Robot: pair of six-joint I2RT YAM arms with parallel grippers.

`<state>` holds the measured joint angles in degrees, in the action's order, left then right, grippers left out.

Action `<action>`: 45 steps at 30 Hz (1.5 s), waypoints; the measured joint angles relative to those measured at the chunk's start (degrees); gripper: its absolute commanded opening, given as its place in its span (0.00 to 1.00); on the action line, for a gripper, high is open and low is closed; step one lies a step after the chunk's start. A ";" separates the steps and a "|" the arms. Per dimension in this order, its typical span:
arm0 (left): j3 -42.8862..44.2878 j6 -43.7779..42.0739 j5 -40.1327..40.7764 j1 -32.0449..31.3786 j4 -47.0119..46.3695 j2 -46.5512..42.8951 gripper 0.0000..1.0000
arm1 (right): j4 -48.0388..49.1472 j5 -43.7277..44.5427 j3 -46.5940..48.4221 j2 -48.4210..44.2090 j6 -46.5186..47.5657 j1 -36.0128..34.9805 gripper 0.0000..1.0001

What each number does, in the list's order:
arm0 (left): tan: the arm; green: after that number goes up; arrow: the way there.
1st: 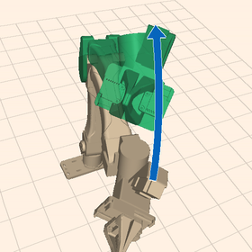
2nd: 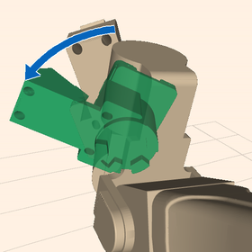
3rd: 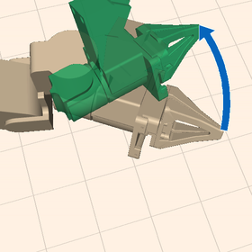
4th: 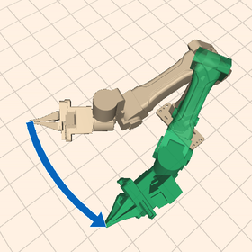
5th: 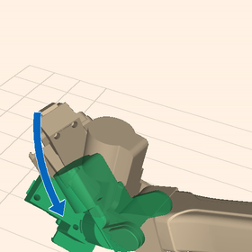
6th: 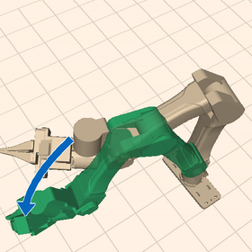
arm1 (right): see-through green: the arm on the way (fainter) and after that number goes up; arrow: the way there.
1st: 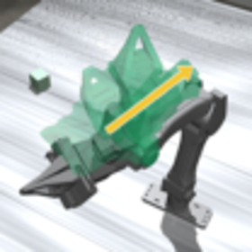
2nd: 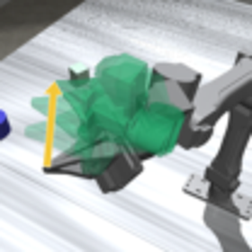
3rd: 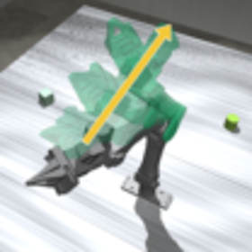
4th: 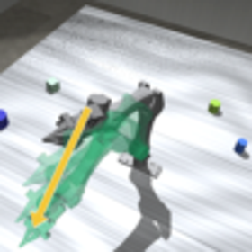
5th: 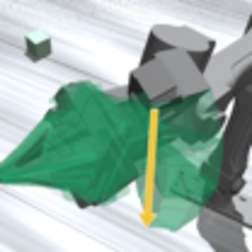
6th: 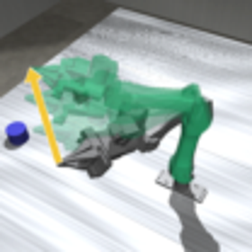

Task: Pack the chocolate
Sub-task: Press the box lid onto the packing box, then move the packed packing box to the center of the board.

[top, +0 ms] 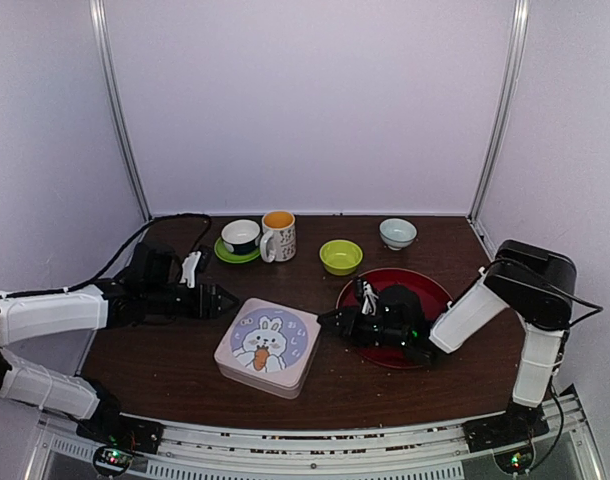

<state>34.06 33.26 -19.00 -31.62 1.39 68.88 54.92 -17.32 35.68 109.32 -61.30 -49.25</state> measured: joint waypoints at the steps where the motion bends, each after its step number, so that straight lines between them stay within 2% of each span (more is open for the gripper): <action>1: 0.00 -0.15 0.22 0.02 0.22 -0.22 0.61 | -2.08 -0.09 0.02 -1.14 1.03 0.33 0.34; 7: 0.24 0.04 -1.11 2.05 0.00 0.00 0.57 | -15.04 0.11 0.44 -8.09 7.50 1.25 0.33; 11: 2.78 -0.66 -1.62 2.69 -0.07 2.51 0.56 | -19.34 0.96 -0.07 -12.02 10.29 1.40 0.33; 19: 5.60 -1.51 -4.04 3.82 -0.59 9.03 0.53 | -20.24 0.94 -2.34 -14.08 11.65 0.98 0.33; 25: 2.97 -1.66 -3.93 3.82 -0.04 7.39 0.49 | -20.39 0.94 -5.68 -14.62 11.58 0.48 0.33; 29: -1.29 -1.46 -4.13 3.82 0.15 3.21 0.37 | -19.91 0.92 -7.93 -17.00 11.67 0.02 0.33; 33: -4.74 -0.42 -4.09 3.82 0.09 -1.09 0.29 | -19.52 0.92 -8.61 -18.49 12.02 -0.28 0.34; 39: -9.84 0.76 -2.54 3.82 1.40 -4.52 0.29 | -19.50 0.92 -8.63 -19.28 12.50 -0.39 0.36; 45: -11.45 0.94 -1.38 3.82 2.58 -1.09 0.30 | -19.32 0.83 -8.63 -19.26 13.07 -0.63 0.36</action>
<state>22.61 34.20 -20.38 -27.79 3.97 67.79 35.59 -16.49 27.05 90.06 -48.23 -49.89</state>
